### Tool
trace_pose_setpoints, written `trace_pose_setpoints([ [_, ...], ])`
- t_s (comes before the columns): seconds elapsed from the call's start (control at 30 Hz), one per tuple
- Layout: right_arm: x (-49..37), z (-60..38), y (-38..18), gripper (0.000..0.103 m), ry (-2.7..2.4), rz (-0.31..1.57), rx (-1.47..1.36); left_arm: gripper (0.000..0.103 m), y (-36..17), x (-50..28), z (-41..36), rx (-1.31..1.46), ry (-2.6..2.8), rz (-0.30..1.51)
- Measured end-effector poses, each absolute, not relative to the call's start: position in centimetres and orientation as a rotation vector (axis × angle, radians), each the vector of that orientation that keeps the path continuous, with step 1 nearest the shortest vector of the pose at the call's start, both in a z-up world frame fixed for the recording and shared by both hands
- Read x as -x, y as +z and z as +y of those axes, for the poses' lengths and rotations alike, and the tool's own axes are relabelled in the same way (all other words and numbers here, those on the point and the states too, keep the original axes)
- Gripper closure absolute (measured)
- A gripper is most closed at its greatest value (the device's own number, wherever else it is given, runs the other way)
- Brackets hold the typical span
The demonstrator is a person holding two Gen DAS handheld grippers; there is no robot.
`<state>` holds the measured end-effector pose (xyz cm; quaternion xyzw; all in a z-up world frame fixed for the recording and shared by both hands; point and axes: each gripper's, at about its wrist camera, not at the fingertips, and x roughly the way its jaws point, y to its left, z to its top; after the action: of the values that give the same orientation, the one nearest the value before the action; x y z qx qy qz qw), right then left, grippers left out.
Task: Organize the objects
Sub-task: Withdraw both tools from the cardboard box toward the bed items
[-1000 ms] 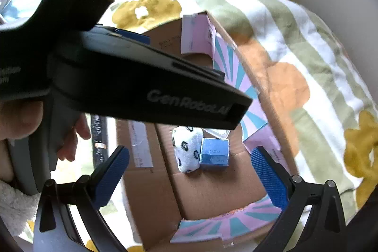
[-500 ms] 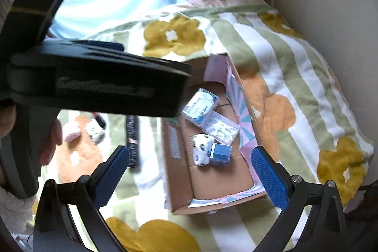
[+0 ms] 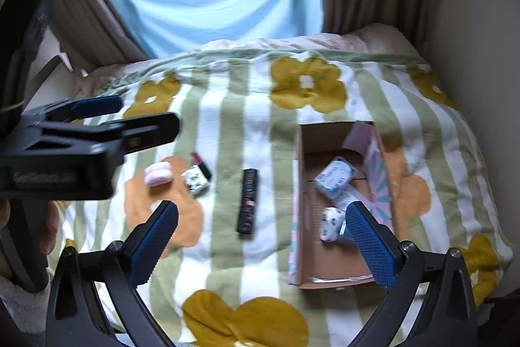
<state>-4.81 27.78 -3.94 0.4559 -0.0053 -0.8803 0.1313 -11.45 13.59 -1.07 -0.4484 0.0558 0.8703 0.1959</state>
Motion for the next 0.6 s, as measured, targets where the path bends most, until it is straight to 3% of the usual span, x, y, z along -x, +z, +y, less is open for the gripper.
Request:
trace_pose_setpoints([
  [0.27,3.5,24.1,-3.2,0.001,-2.515,0.012,-1.269,0.000,0.0,6.6,4.3,1.257,2.647,0.010],
  [0.6,2.7,21.8,-2.8,0.001,-2.482,0.039,-1.209,0.000,-1.7,3.0,-2.0,1.326,2.758,-0.091],
])
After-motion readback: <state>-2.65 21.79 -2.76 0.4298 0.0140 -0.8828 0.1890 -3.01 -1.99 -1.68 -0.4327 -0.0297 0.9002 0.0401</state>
